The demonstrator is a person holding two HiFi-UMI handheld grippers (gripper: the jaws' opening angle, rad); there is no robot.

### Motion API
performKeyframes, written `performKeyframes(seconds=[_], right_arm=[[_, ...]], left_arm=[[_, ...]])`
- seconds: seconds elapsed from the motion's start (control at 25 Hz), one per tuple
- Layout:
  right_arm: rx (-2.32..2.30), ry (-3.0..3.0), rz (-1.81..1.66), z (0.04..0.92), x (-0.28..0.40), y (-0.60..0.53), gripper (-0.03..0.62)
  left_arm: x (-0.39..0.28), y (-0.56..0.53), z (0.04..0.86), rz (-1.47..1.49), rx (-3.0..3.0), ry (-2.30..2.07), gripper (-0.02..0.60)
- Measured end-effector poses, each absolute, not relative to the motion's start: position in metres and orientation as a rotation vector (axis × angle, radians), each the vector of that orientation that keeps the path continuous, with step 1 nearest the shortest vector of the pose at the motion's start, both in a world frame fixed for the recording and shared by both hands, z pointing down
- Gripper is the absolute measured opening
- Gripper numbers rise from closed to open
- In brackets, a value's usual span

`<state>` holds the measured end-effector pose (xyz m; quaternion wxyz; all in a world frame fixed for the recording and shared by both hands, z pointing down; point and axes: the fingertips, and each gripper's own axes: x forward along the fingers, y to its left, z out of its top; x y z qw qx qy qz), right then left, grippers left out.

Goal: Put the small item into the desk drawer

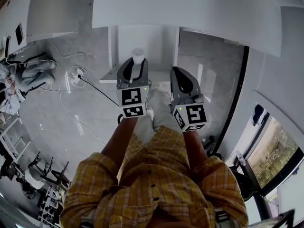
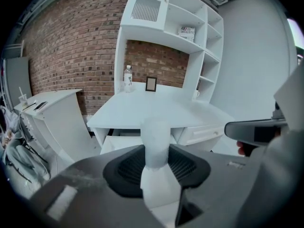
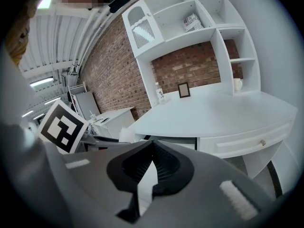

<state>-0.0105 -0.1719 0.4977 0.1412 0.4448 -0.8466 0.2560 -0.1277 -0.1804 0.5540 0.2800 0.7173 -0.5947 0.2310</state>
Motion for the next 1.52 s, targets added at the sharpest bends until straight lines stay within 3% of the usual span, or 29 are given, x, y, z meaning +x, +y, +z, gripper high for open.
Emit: performKeyframes(seconds=[1.52], right_arm=[[1.235,-2.378,0.846,0.566,0.000,-0.182,0.000]], left_arm=[[-0.124,-0.221,0.701,0.801,1.645,-1.382,0.160]])
